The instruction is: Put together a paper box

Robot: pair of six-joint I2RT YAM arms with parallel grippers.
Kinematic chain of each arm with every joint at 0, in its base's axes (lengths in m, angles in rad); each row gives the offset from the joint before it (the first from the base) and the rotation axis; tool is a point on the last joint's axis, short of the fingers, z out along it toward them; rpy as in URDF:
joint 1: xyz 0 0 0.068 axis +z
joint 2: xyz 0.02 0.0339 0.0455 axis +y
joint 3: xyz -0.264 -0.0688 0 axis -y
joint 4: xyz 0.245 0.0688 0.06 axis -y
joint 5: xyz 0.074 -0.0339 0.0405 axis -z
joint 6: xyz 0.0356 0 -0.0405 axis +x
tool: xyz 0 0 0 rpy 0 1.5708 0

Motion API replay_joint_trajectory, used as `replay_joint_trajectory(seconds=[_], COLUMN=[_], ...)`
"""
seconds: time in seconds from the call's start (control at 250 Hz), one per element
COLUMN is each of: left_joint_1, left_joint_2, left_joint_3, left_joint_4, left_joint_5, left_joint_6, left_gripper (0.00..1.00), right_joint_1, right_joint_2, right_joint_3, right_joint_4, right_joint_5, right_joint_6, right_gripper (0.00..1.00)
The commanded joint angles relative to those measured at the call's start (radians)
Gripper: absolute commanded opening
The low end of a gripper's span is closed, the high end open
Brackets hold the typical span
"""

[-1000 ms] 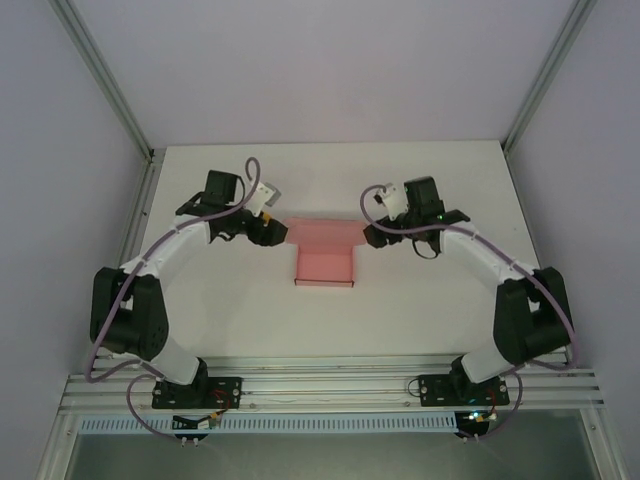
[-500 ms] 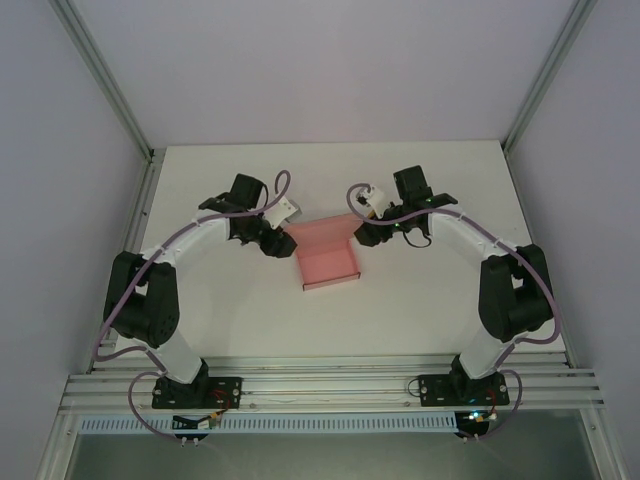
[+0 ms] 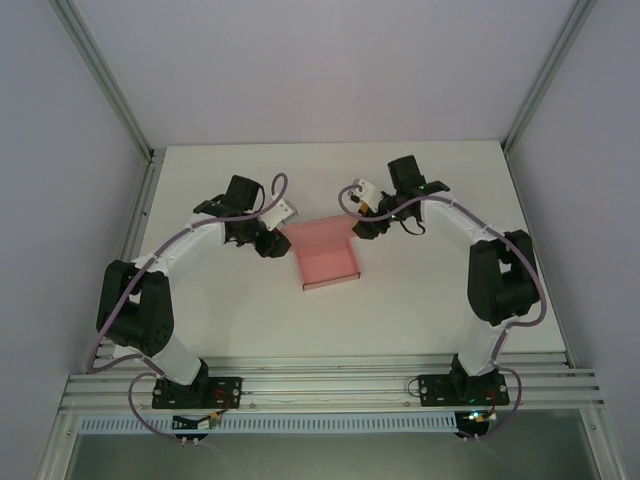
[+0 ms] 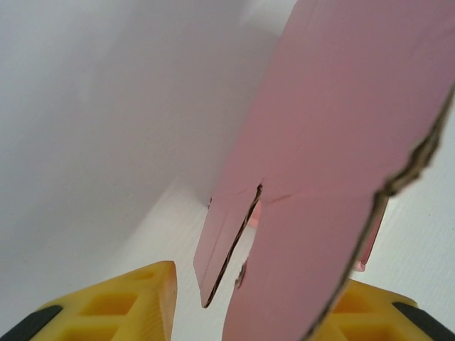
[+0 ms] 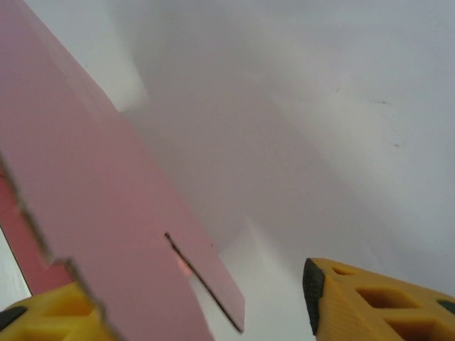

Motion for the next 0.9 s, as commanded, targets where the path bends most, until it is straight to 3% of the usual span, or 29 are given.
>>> replay_joint_trajectory(seconds=[0.0, 0.2, 0.351, 0.451, 0.575, 0.779, 0.895], left_joint_1=[-0.012, -0.032, -0.064, -0.089, -0.124, -0.145, -0.157], left_joint_2=[0.010, 0.039, 0.062, 0.082, 0.104, 0.141, 0.119], left_joint_3=[0.021, 0.041, 0.072, 0.105, 0.153, 0.246, 0.226], left_joint_4=[-0.043, -0.047, 0.009, 0.028, 0.070, 0.109, 0.167], left_joint_5=[0.039, -0.016, -0.134, -0.193, -0.280, -0.332, -0.336], left_joint_6=[0.015, 0.003, -0.086, -0.149, -0.292, -0.607, -0.707], left_gripper=[0.37, 0.20, 0.06, 0.04, 0.06, 0.05, 0.05], right_joint_1=[0.001, 0.002, 0.005, 0.027, 0.110, 0.220, 0.238], right_joint_2=[0.026, 0.027, 0.006, -0.014, -0.052, -0.113, -0.133], right_joint_3=[0.032, 0.024, 0.002, -0.031, -0.072, -0.097, -0.132], right_joint_4=[-0.067, -0.108, -0.087, -0.027, 0.073, 0.234, 0.371], right_joint_5=[-0.061, -0.065, -0.077, -0.044, 0.122, 0.615, 0.706], right_joint_6=[-0.072, -0.087, -0.036, 0.057, 0.277, 0.820, 1.043], right_gripper=[0.49, 0.30, 0.11, 0.03, 0.00, 0.00, 0.00])
